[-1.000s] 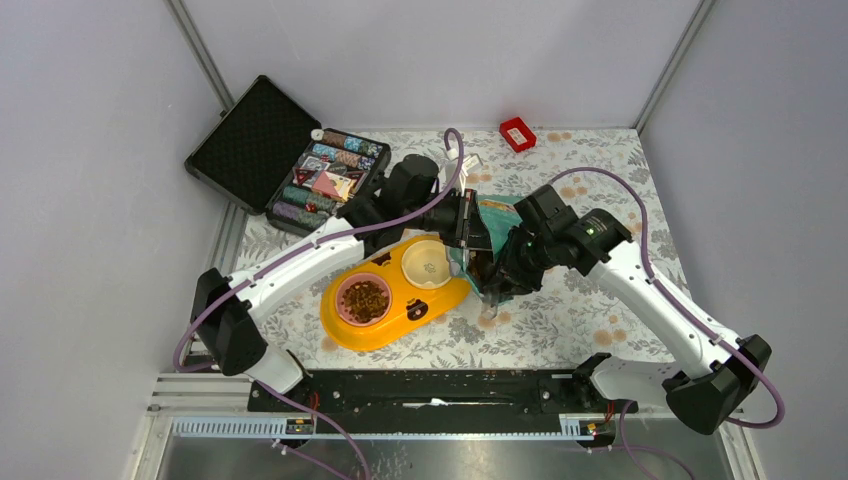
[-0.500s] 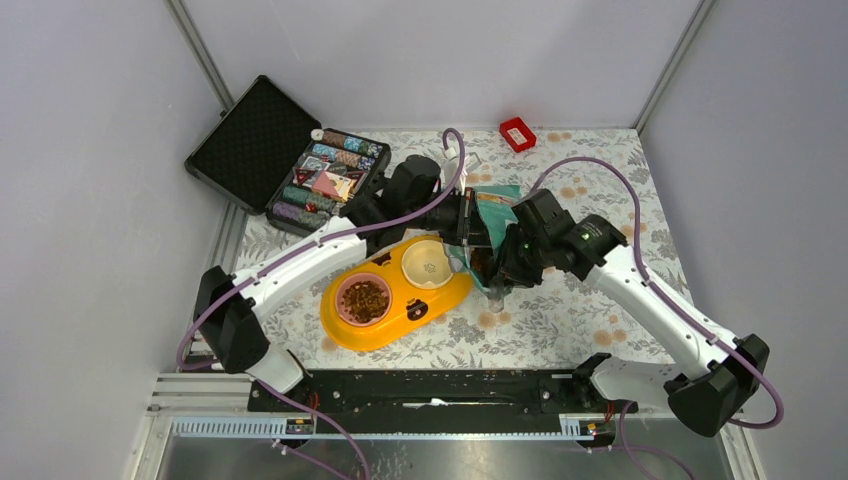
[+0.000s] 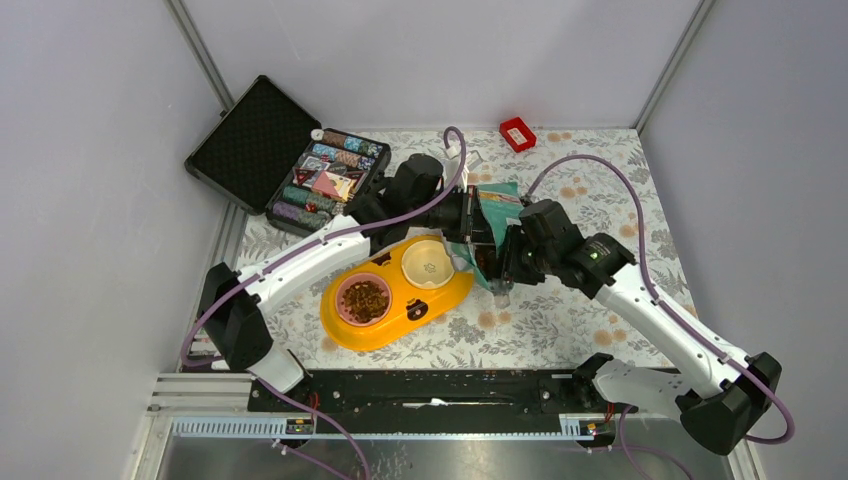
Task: Serve the pet food
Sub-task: Collect the pet food from the pet food bag, then pour the pet food into the pet food bowl.
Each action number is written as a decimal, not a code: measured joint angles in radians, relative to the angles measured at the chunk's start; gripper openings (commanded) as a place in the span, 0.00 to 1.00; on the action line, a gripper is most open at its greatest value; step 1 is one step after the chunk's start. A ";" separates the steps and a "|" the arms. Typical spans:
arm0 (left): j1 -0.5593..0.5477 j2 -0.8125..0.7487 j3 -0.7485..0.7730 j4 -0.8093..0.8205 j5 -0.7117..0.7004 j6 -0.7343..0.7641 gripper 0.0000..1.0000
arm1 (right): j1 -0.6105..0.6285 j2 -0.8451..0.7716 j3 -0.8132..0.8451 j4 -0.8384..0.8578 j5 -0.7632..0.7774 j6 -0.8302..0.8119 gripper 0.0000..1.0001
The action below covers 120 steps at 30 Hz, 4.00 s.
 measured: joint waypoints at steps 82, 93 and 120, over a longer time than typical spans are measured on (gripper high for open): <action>0.090 0.142 0.303 -0.127 0.082 0.000 0.00 | 0.184 -0.132 0.509 -0.494 0.075 -0.452 0.00; 0.103 0.174 0.354 -0.135 0.085 -0.013 0.00 | 0.186 -0.131 0.578 -0.534 0.072 -0.455 0.00; 0.211 0.276 0.518 -0.132 0.092 -0.070 0.00 | 0.419 -0.061 0.528 -0.502 0.054 -0.437 0.00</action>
